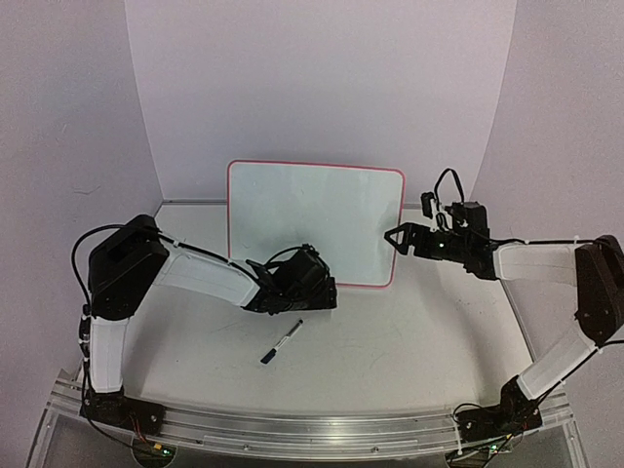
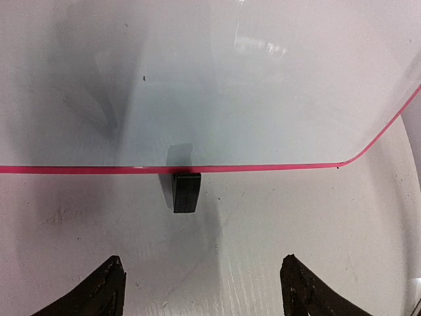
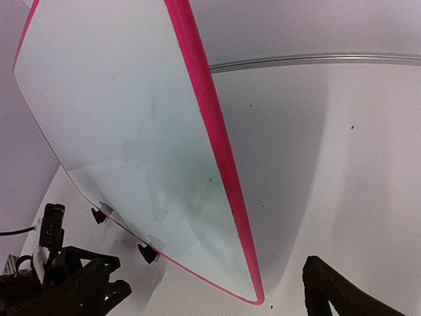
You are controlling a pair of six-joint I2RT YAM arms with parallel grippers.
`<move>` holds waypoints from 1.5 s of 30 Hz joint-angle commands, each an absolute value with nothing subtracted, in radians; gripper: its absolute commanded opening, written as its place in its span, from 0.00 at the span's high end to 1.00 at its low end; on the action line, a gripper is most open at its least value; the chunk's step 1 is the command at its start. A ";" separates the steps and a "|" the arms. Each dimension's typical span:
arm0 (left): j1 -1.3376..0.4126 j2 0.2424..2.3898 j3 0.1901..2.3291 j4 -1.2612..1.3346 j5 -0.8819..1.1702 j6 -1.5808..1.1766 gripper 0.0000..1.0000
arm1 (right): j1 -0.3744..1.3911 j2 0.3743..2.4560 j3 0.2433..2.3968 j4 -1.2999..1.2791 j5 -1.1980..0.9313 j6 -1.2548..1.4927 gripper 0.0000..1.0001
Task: Write a sentence on the whiteboard
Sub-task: Move the whiteboard to the center of the board.
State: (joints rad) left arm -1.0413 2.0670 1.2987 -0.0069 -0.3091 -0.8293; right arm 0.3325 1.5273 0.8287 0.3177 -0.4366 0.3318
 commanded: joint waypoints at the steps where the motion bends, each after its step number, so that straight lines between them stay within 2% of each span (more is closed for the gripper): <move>1: -1.017 1.932 1.251 -0.051 -0.273 -0.786 0.16 | 0.361 1.602 0.918 0.360 -0.401 0.292 0.02; 5: -0.955 1.859 1.217 -0.125 -0.204 -0.744 0.12 | 0.394 1.668 0.972 0.355 -0.385 0.268 0.02; 13: -0.808 1.666 1.065 -0.178 -0.148 -0.674 0.10 | 0.462 1.743 1.060 0.325 -0.357 0.225 0.02; 21: -0.715 1.584 0.975 -0.205 -0.103 -0.655 0.09 | 0.511 1.825 1.141 0.312 -0.351 0.216 0.03; 33: -0.707 1.517 0.903 -0.190 -0.072 -0.596 0.08 | 0.560 1.895 1.214 0.311 -0.322 0.229 0.03; 41: -0.720 1.513 0.881 -0.208 -0.004 -0.483 0.10 | 0.560 1.761 1.145 0.284 -0.156 0.268 0.02; 45: -0.881 1.550 0.925 -0.304 -0.078 -0.377 0.16 | 0.558 1.665 1.129 0.183 -0.058 0.258 0.02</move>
